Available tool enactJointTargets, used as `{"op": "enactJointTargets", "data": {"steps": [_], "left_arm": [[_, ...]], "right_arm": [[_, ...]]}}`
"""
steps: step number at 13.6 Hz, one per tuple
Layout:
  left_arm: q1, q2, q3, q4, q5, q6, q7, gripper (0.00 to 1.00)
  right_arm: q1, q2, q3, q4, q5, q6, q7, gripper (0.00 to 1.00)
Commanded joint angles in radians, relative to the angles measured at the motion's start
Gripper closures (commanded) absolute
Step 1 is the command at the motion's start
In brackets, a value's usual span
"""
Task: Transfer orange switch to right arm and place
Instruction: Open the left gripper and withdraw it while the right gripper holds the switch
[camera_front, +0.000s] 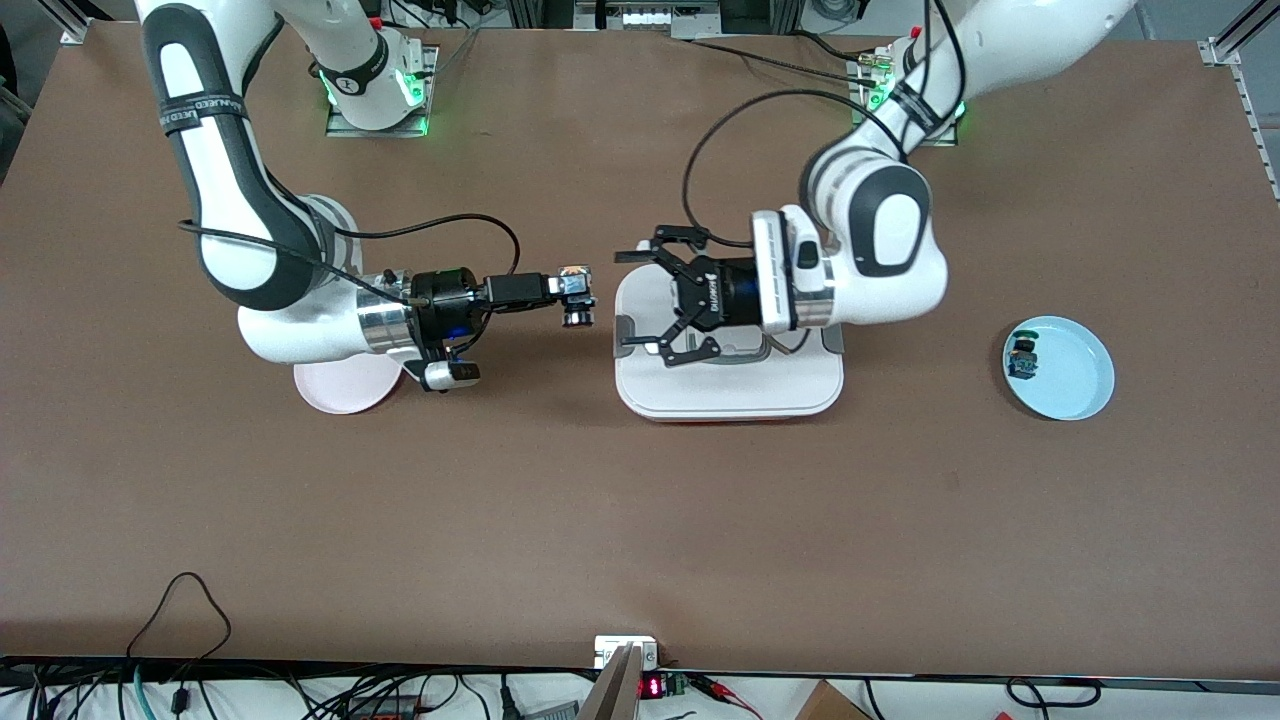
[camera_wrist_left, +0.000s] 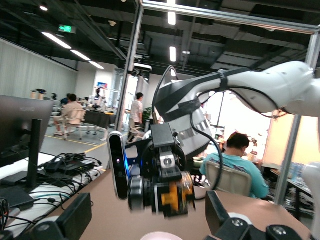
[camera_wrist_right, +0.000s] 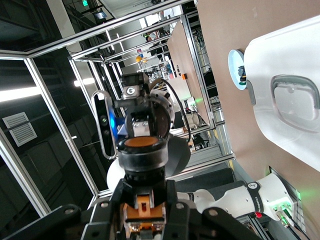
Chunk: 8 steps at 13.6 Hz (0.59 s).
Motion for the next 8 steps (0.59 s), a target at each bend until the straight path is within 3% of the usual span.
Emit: {"op": "enactJointTargets", "data": {"steps": [1, 3, 8], "left_arm": [[0.108, 0.007, -0.008, -0.005, 0.226, -0.107, -0.12, 0.0], [0.165, 0.001, -0.01, 0.007, 0.398, -0.178, -0.252, 0.0], [0.228, -0.019, -0.01, 0.025, 0.756, -0.275, -0.578, 0.0]], "right_arm": [[-0.037, -0.013, 0.004, -0.008, -0.039, -0.032, -0.001, 1.0], [-0.065, -0.016, 0.003, -0.008, -0.074, -0.047, 0.001, 1.0], [-0.138, -0.036, 0.0, -0.005, -0.258, -0.105, 0.001, 1.0]]}}
